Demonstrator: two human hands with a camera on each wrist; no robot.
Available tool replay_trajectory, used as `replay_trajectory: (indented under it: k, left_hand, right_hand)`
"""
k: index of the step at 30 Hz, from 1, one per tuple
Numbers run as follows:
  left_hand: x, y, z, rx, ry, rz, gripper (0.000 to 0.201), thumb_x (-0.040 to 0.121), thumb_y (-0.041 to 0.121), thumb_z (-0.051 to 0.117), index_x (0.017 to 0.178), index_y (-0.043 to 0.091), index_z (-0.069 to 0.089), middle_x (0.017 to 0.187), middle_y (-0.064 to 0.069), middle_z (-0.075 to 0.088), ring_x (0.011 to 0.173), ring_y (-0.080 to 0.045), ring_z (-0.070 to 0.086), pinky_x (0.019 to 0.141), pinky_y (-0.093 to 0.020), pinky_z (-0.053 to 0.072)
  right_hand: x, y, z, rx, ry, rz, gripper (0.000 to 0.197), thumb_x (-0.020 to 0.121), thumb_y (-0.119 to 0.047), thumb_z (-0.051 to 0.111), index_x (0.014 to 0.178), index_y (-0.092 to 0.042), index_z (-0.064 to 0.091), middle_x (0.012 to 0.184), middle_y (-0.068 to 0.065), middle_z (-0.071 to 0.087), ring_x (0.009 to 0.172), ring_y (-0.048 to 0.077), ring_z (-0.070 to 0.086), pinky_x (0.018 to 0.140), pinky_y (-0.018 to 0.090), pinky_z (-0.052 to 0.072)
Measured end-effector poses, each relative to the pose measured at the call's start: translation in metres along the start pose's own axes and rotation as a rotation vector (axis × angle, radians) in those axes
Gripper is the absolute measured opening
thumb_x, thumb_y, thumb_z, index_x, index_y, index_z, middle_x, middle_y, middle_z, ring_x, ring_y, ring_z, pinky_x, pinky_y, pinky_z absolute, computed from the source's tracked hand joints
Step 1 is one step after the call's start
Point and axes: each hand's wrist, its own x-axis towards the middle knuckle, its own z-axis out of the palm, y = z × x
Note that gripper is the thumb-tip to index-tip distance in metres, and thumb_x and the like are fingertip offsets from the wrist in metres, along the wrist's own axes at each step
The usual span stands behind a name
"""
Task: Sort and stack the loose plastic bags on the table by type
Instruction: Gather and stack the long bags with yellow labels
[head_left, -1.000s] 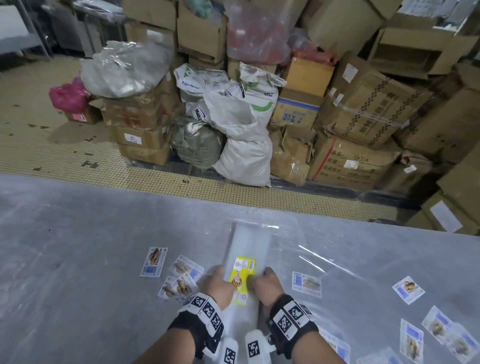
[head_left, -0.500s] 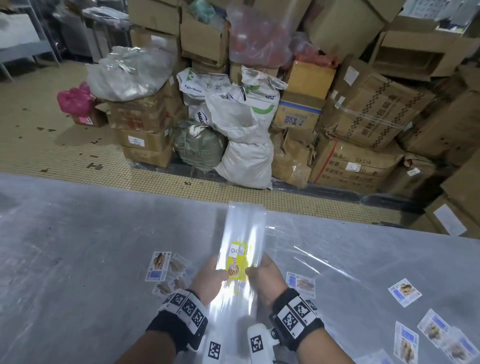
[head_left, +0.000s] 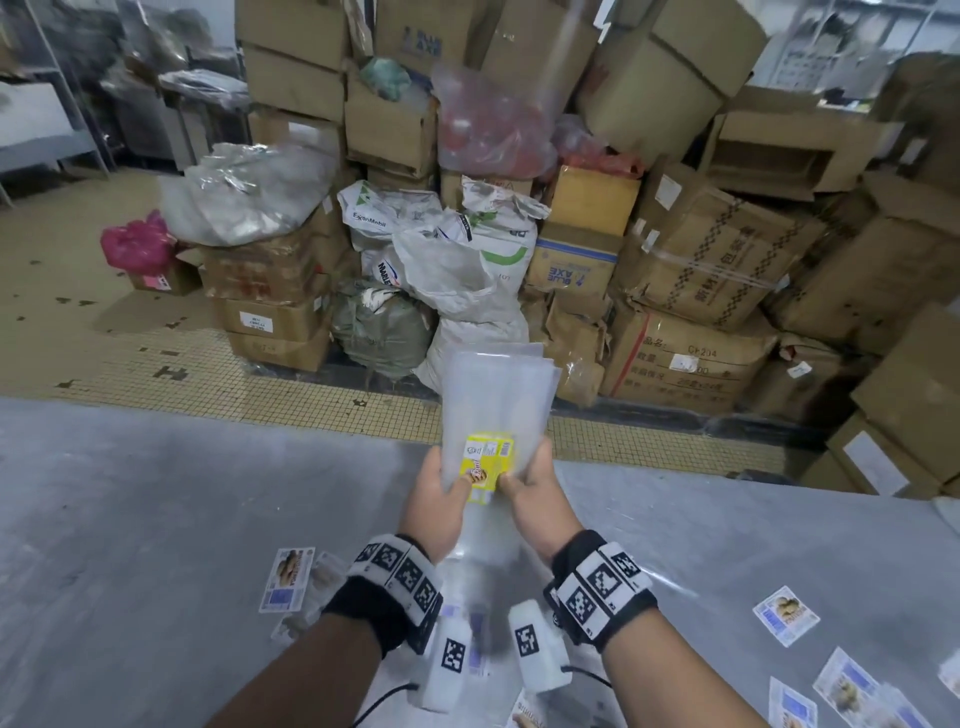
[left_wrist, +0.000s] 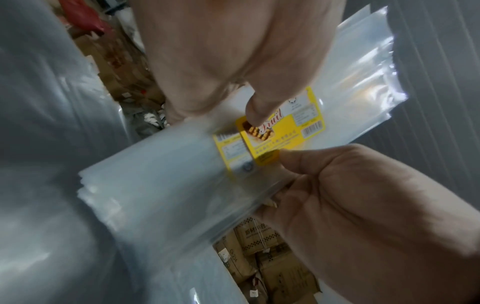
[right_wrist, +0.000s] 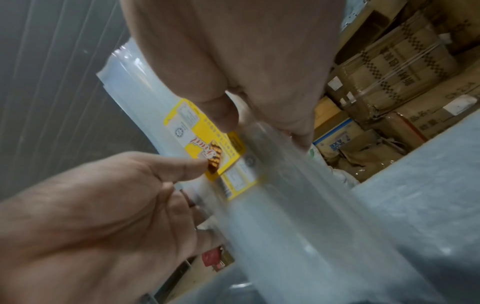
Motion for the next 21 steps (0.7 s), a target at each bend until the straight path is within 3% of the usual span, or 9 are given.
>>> replay_trajectory:
  k: [2,5,8,13,17,21]
  left_hand:
    - [0.003,0.005,0.007,-0.031,0.020,-0.027,0.027,0.079,0.021,0.055,0.102,0.036,0.055,0.102,0.009,0.070,0.099,-0.014,0.065,0.092,-0.034,0.049]
    - [0.003,0.000,0.014,-0.079,0.019,-0.123,0.029,0.084,0.013,0.060,0.104,0.034,0.056,0.104,0.004,0.070,0.099,-0.015,0.066,0.096,-0.039,0.049]
    - [0.002,-0.008,0.018,-0.104,0.021,-0.179,0.032,0.074,0.024,0.060,0.104,0.035,0.057,0.106,0.002,0.070,0.100,-0.017,0.066,0.098,-0.048,0.048]
    - [0.010,-0.007,0.019,-0.125,-0.014,-0.190,0.037,0.073,0.023,0.060,0.109,0.029,0.057,0.103,0.003,0.072,0.101,-0.019,0.067,0.098,-0.049,0.048]
    - [0.016,-0.006,0.020,-0.124,-0.017,-0.175,0.048,0.070,0.016,0.060,0.117,0.024,0.057,0.105,0.003,0.072,0.101,-0.015,0.067,0.098,-0.044,0.048]
    - [0.017,-0.001,0.024,-0.077,0.040,-0.094,0.060,0.063,0.010,0.057,0.121,0.026,0.056,0.101,0.007,0.071,0.094,-0.010,0.067,0.084,-0.031,0.050]
  right_hand:
    - [0.002,-0.001,-0.003,-0.011,-0.007,-0.025,0.045,0.091,0.016,0.039,0.116,-0.021,0.035,0.110,-0.002,0.060,0.091,-0.005,0.061,0.085,0.021,0.050]
    - [0.001,0.008,-0.002,-0.021,-0.017,0.008,0.047,0.093,0.016,0.038,0.121,-0.022,0.034,0.111,-0.003,0.059,0.088,-0.011,0.061,0.078,0.014,0.049]
    - [0.001,0.020,-0.001,-0.019,-0.024,0.055,0.048,0.094,0.013,0.038,0.118,-0.029,0.036,0.111,0.001,0.062,0.087,-0.010,0.064,0.075,0.014,0.050]
    - [0.009,0.022,-0.005,-0.028,-0.027,0.087,0.048,0.096,0.009,0.040,0.122,-0.031,0.036,0.111,-0.007,0.062,0.091,-0.008,0.061,0.075,0.013,0.048]
    - [0.013,0.024,-0.006,-0.034,-0.055,0.103,0.049,0.096,0.008,0.043,0.125,-0.031,0.036,0.113,-0.007,0.062,0.095,-0.007,0.061,0.078,0.014,0.048]
    - [0.014,0.022,-0.004,0.003,-0.051,0.103,0.051,0.093,0.007,0.049,0.127,-0.030,0.037,0.111,-0.004,0.065,0.098,0.002,0.064,0.084,0.022,0.051]
